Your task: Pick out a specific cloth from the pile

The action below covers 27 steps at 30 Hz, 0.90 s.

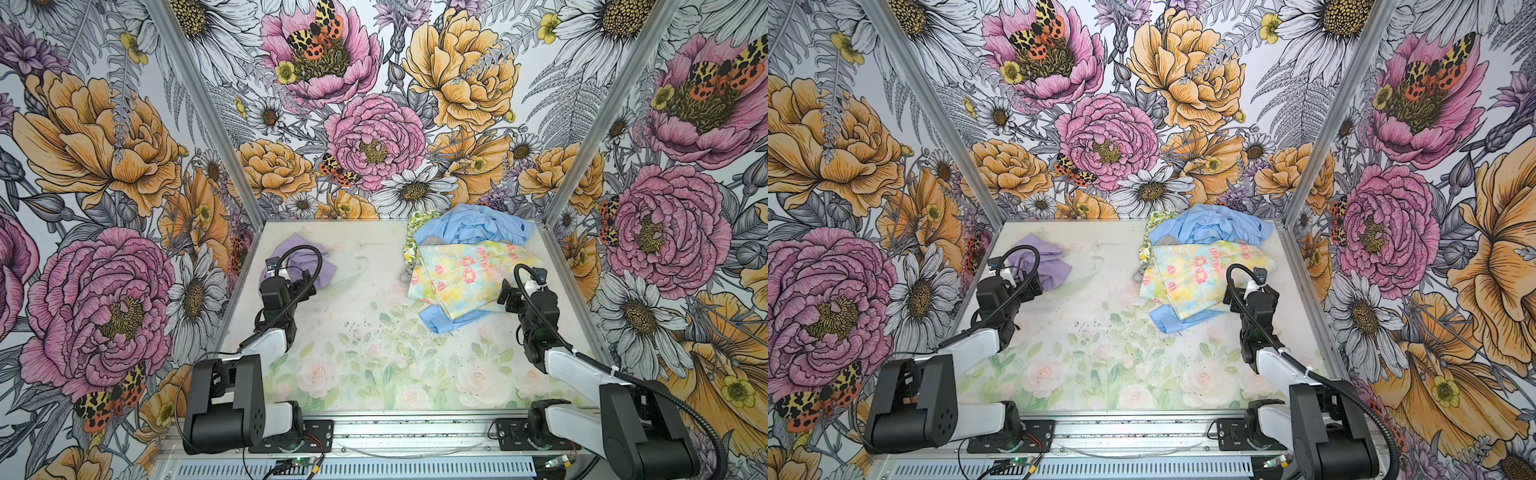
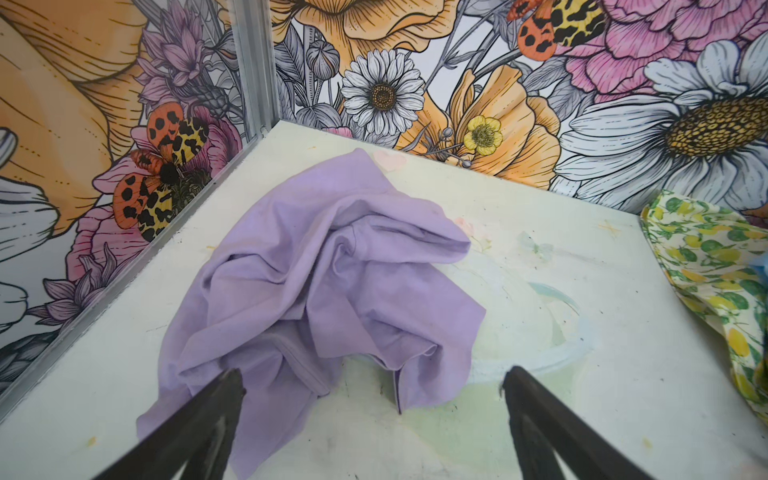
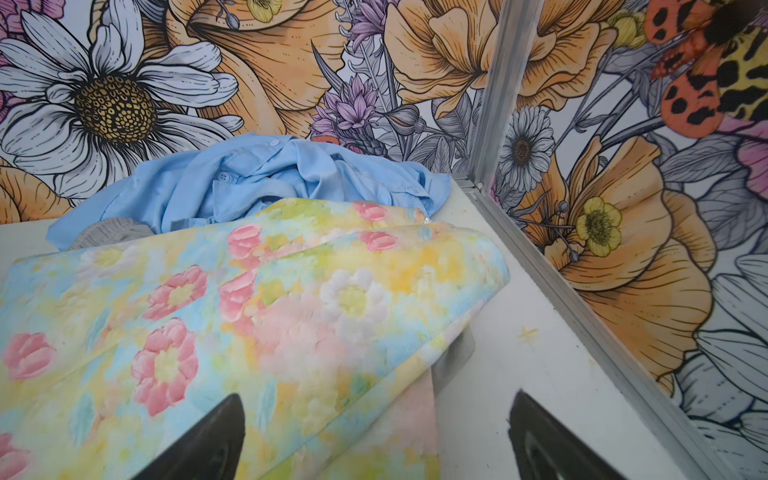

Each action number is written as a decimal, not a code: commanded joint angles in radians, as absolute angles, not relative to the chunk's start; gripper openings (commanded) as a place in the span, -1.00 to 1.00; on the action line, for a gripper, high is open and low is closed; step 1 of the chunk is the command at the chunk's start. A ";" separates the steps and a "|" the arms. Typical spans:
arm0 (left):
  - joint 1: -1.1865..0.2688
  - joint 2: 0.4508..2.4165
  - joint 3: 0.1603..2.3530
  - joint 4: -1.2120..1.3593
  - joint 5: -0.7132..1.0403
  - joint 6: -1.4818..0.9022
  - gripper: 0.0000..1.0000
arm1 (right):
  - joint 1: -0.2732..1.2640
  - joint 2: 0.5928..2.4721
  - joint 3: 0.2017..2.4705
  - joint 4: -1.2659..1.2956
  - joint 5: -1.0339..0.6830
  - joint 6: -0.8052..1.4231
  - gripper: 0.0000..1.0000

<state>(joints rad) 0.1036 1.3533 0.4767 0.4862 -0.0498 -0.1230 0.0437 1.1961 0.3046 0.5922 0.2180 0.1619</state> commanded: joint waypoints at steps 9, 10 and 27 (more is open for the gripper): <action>0.058 1.514 0.403 0.848 0.019 -0.014 0.98 | -0.030 1.396 0.316 0.876 0.196 0.132 0.99; 0.058 1.537 0.380 0.913 0.007 -0.016 0.98 | -0.033 1.433 0.308 0.929 0.189 0.133 0.99; -0.012 1.551 0.377 0.940 -0.184 0.001 0.97 | -0.031 1.537 0.376 0.901 0.121 0.107 0.99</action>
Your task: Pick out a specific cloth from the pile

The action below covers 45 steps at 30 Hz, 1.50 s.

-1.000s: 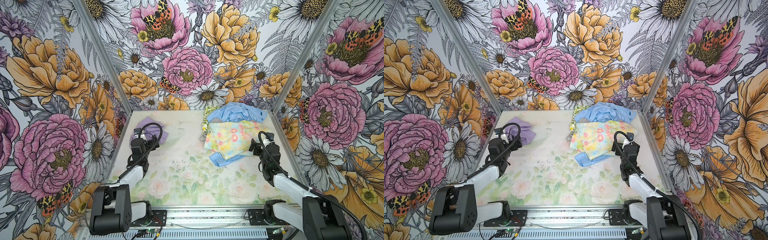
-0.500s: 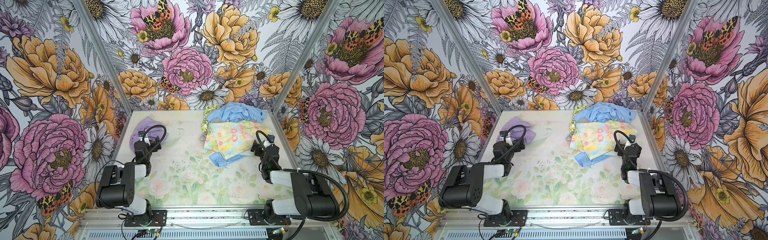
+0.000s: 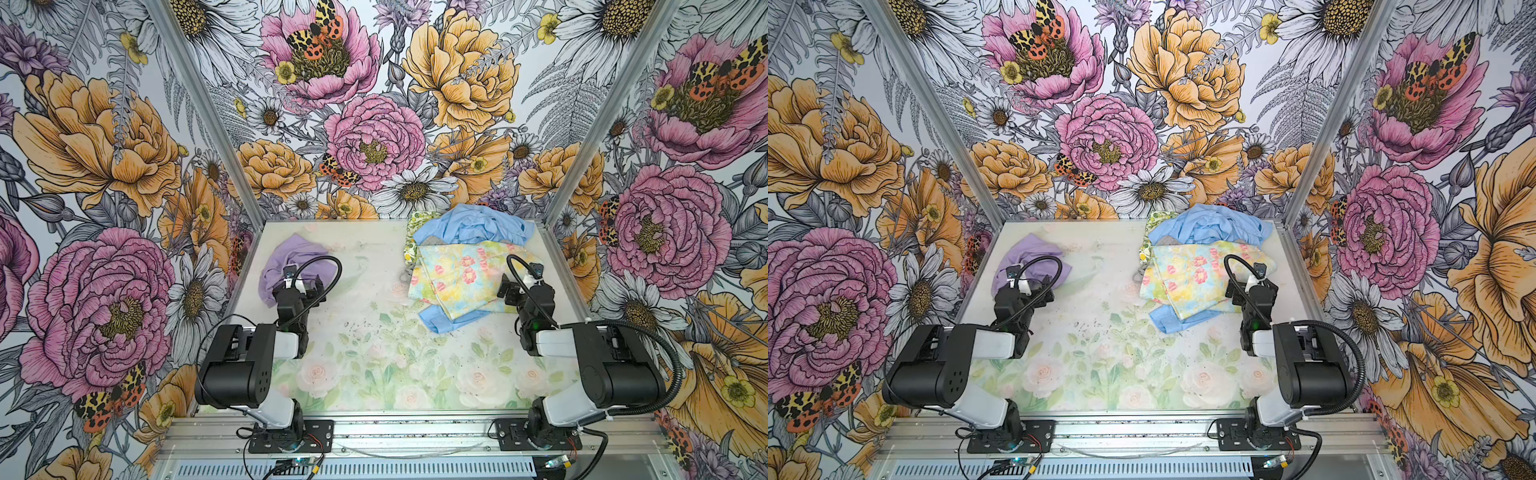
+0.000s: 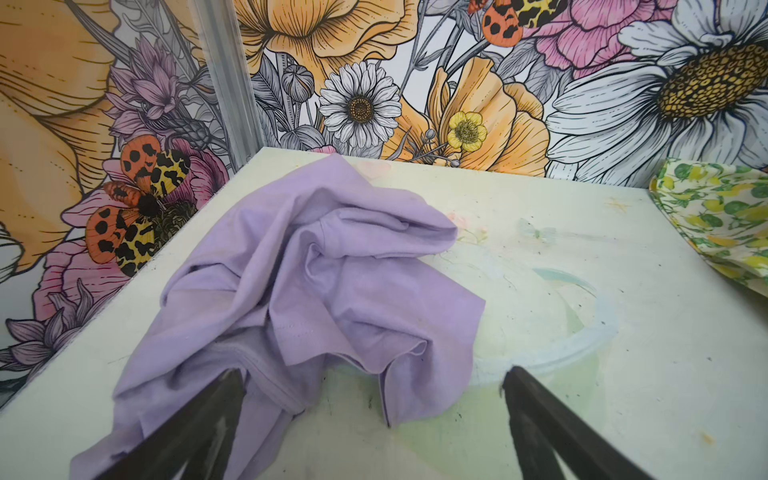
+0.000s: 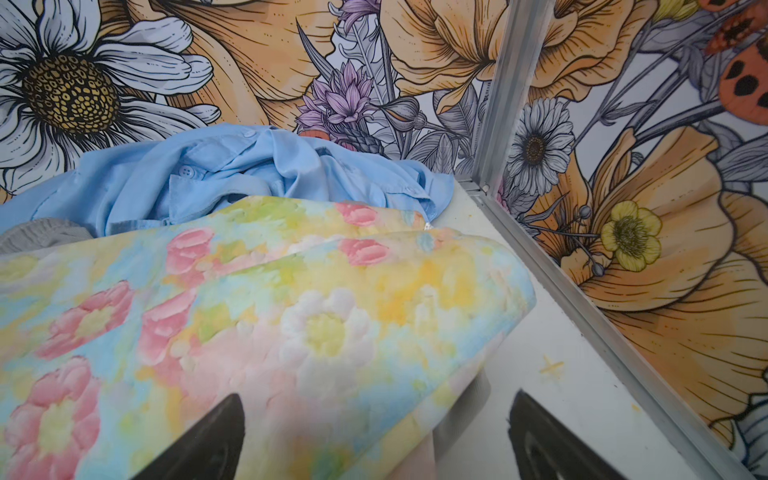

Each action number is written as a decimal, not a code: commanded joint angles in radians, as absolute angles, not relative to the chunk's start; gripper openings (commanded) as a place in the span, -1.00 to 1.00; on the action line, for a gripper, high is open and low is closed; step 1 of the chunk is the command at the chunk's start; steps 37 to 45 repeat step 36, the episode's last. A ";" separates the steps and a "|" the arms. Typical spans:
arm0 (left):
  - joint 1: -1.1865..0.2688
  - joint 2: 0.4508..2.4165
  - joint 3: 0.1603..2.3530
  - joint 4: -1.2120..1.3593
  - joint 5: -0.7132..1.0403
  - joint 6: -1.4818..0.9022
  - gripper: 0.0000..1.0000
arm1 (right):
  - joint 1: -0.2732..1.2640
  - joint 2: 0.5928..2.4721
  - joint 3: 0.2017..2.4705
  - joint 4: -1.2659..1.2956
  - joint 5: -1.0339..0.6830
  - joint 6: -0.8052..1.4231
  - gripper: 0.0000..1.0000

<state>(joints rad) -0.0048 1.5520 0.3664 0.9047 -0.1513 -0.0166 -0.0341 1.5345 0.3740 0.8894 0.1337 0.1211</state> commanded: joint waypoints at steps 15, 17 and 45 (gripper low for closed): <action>-0.012 1.549 0.374 0.942 -0.183 0.002 0.98 | -0.028 1.537 0.384 0.886 0.099 0.096 0.99; -0.012 1.549 0.374 0.942 -0.184 0.001 0.97 | -0.029 1.537 0.384 0.885 0.100 0.096 0.99; -0.012 1.549 0.374 0.942 -0.184 0.001 0.97 | -0.029 1.538 0.392 0.870 0.069 0.085 0.99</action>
